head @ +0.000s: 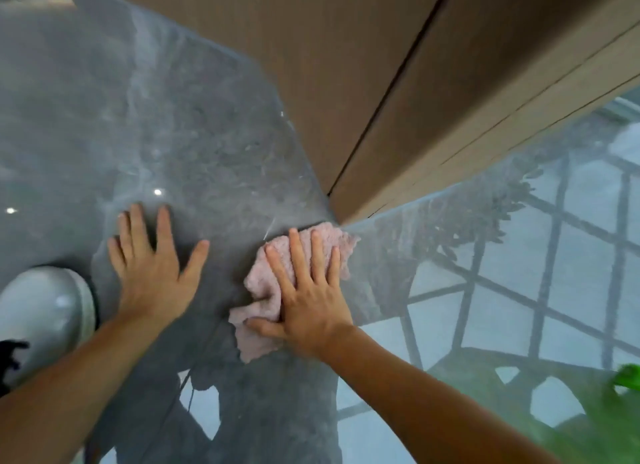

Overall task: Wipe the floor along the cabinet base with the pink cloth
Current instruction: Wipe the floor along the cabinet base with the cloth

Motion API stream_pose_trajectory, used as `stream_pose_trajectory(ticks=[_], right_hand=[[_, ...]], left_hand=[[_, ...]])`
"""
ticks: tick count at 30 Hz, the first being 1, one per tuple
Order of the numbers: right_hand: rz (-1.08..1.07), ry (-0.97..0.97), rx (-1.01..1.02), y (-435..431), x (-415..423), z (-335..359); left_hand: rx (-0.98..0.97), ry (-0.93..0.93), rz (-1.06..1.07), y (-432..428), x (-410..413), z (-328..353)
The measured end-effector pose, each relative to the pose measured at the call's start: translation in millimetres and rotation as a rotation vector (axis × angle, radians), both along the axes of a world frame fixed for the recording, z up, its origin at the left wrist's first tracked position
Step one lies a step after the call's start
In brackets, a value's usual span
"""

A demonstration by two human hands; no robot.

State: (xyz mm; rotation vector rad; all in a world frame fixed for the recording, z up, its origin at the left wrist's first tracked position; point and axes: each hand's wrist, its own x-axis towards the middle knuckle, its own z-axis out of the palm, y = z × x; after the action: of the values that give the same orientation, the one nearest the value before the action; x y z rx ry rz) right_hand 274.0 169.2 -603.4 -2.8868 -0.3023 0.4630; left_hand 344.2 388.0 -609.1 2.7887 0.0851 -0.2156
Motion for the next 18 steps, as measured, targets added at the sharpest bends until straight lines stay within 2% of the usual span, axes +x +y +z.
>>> stream_pose_trajectory(ticks=[2,5,13,18], right_hand=[[0.098,-0.071,-0.013,7.4,27.1,-1.0],[0.099,-0.102,-0.050,16.3,81.3,-6.4],[0.009,-0.076,-0.037,50.5,251.8,-9.9],[0.016,-0.082,-0.048,47.2,238.6,-5.0]], left_hand=[[0.121,-0.008,-0.064,8.2,-4.0,-4.6],[0.189,-0.047,-0.085,5.9,-4.4,-14.3],[0.172,-0.067,-0.041,7.3,-4.4,-10.4],[0.189,-0.083,-0.045,7.2,-6.5,-10.6]])
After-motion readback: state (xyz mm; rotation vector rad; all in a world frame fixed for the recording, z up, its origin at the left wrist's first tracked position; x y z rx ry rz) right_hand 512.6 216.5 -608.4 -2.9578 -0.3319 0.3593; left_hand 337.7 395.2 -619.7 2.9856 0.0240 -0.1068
